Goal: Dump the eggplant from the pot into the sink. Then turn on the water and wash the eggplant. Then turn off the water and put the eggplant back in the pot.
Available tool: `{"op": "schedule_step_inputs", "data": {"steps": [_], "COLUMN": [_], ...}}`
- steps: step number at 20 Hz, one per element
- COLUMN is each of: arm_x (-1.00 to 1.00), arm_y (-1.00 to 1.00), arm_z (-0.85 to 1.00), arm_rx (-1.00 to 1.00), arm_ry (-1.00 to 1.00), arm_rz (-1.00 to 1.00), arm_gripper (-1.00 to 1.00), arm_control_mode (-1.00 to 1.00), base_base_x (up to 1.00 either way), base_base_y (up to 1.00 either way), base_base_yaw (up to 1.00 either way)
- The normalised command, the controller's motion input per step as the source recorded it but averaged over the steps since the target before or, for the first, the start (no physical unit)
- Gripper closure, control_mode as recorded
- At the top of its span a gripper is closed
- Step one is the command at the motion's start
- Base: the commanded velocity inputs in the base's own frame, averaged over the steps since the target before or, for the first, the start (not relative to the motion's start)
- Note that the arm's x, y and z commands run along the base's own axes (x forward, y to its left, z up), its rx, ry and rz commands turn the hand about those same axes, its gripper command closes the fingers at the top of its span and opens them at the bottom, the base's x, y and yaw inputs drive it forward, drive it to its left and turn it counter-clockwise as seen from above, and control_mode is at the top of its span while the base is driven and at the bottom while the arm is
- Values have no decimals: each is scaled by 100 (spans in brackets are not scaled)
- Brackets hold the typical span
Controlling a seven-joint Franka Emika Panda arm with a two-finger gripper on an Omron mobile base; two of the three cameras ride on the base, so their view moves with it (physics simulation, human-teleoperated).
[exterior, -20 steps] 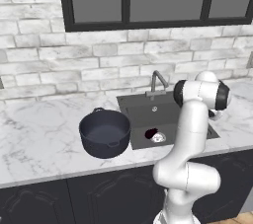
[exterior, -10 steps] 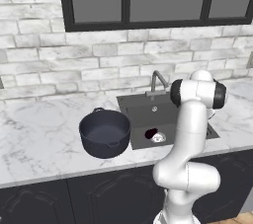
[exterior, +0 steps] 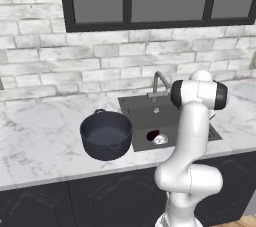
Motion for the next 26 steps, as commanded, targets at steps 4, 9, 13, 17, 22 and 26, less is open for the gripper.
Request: {"op": "schedule_step_inputs", "data": {"steps": [4,9,13,17,22,26], "arm_x": [0,1,4,15,20,16], "arm_y": [0,0,0,0,5,14], "arm_z": [-11,-10,-1,0,-1,-4], "arm_rx": [0,0,-2,-2,-1,-1], "arm_ry": [1,0,0,0,0,0], "arm_rz": [-5,-2,0,0,0,0], "arm_gripper": [-100,-100,-100,-100,-100,-100], "arm_control_mode": [-100,-100,-100,-100,-100,-100], "base_base_x": [0,0,0,0,0,0], "base_base_y": [0,0,0,0,0,0], "base_base_yaw": [0,0,0,0,0,0]}}
